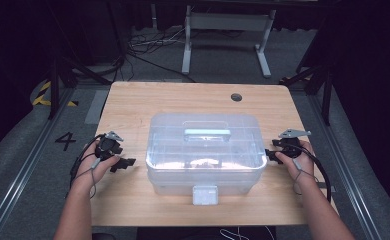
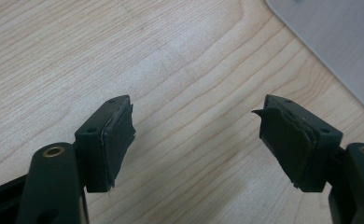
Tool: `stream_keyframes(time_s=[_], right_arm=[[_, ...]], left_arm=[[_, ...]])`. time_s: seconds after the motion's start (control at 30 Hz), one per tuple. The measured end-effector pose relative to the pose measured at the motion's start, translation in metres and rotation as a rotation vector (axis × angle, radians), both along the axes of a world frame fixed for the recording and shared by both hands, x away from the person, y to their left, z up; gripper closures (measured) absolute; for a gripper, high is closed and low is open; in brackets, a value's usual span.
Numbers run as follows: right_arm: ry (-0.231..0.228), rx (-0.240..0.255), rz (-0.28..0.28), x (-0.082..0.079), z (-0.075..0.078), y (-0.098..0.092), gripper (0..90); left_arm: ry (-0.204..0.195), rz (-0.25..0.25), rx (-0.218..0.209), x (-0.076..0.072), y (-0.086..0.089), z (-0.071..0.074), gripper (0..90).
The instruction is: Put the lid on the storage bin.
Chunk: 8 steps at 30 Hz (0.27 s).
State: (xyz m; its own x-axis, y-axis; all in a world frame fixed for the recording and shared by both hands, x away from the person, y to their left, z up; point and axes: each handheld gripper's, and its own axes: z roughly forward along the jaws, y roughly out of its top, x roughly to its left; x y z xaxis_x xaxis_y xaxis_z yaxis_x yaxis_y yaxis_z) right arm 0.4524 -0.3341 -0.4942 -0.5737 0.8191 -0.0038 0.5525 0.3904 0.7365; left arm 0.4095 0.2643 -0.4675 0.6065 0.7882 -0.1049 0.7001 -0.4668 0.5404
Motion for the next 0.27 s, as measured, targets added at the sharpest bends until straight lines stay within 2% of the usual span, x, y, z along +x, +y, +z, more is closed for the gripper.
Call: stream_keyframes(time_s=[0.17,0.27], right_arm=[[-0.013,-0.011,-0.005,-0.0004,0.0000,-0.0007,32.3],[-0.017,-0.017,-0.008,-0.0003,0.0007,-0.0017,32.0]], left_arm=[[-0.005,-0.002,-0.014,-0.0002,-0.0012,-0.0014,26.1],[-0.020,-0.009,-0.039,0.0007,-0.0018,-0.0032,25.7]])
